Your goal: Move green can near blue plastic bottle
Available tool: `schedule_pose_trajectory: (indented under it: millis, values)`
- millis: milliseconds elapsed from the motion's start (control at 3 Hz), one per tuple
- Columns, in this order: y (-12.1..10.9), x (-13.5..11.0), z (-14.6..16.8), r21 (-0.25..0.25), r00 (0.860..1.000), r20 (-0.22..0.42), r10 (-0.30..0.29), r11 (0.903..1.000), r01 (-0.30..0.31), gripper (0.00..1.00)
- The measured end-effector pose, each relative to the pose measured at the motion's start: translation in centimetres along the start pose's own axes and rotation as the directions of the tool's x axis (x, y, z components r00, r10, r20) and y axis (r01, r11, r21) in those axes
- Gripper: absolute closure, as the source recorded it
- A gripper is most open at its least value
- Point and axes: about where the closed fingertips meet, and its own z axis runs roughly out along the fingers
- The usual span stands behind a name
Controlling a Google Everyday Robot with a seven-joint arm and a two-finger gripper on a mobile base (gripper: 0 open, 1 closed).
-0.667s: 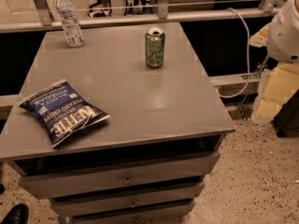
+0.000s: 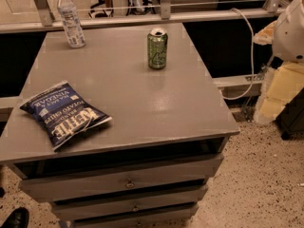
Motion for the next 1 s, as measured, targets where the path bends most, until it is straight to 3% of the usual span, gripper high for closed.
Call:
schedule_pose_trajectory:
  millis: [333, 667, 1000]
  values:
    - [-2.4, -0.8, 1.4, 0.045, 0.995, 0.098, 0.008, 0.9989, -0.013, 0.0]
    - [-7.0, -2.1, 4.2, 0.09, 0.963, 0.266, 0.038, 0.9939, -0.064, 0.0]
    - [-12.9, -4.0, 8.4, 0.105, 0.88, 0.469, 0.082, 0.9835, -0.147, 0.0]
